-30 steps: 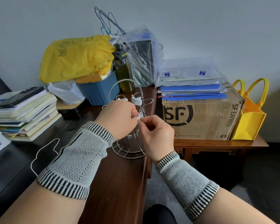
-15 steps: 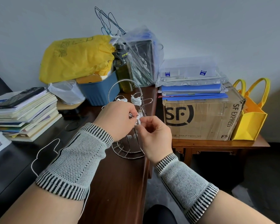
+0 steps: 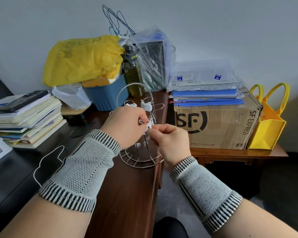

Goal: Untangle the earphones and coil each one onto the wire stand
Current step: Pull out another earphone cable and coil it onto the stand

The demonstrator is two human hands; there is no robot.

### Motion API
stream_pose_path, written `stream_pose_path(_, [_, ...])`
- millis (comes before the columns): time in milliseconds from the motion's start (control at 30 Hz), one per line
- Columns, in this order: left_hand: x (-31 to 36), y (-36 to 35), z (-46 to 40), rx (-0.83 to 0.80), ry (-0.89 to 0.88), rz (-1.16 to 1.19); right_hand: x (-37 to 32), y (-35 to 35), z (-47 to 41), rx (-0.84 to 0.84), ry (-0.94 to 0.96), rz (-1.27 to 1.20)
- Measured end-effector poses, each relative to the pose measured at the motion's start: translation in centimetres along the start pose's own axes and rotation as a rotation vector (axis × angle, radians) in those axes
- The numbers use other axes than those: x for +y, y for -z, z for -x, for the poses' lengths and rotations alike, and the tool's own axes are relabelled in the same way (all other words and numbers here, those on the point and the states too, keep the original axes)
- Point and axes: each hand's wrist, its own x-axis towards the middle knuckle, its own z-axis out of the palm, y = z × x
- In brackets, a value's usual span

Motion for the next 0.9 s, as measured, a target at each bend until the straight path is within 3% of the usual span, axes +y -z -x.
stream_pose_path(367, [0.2,0.0,0.0,0.006,-0.004,0.002,-0.8,0.0,-0.8,0.008,0.016,0.146])
stream_pose_path(600, [0.1,0.0,0.1,0.017,0.019,0.02,-0.7,0.9,-0.5,-0.101,0.215,0.345])
stream_pose_path(733, [0.2,0.1,0.1,-0.001,0.03,0.024,-0.5,1.4,-1.0,-0.072,0.382,0.548])
stream_pose_path(900, [0.3,0.2,0.3,-0.007,0.018,0.007,-0.7,1.1,-1.4,-0.006,0.463,0.581])
